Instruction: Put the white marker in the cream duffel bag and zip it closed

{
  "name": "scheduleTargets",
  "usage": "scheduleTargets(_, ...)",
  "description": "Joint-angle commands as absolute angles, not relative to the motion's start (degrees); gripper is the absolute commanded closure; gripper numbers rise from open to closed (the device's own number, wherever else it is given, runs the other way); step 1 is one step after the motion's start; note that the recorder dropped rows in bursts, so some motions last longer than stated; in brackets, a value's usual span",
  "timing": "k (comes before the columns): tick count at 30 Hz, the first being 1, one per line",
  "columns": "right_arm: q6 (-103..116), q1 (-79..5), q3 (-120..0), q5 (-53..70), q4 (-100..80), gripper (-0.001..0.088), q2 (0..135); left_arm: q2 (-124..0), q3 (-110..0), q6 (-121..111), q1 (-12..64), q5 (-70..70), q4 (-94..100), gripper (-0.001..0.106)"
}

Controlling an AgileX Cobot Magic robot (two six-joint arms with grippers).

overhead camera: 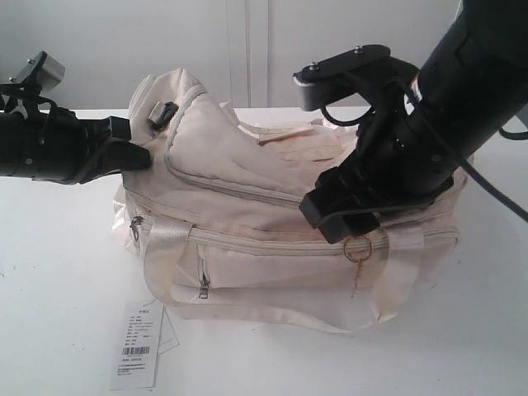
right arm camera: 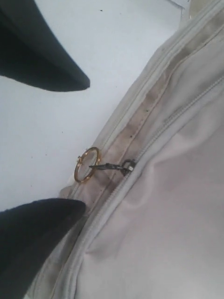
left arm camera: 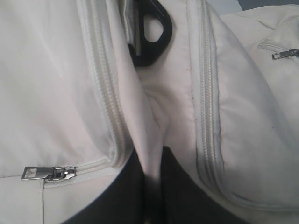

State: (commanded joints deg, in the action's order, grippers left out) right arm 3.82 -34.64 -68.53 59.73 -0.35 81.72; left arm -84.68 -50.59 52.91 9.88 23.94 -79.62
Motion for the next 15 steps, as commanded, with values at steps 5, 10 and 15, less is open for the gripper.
scheduleTargets(5,5.3,-34.6,-68.5,57.6,0.0,0.0291,83.0,-84.7,-50.6,52.9,9.9,23.9,-79.6,0.105)
scheduleTargets(10,6.4,-34.6,-68.5,58.1,-0.8,0.0341,84.5,-84.7,-50.6,52.9,9.9,23.9,-79.6,0.105)
scheduleTargets(15,7.8,-34.6,-68.5,59.8,-0.8,0.0362,83.5,-84.7,-50.6,52.9,9.9,23.9,-79.6,0.105)
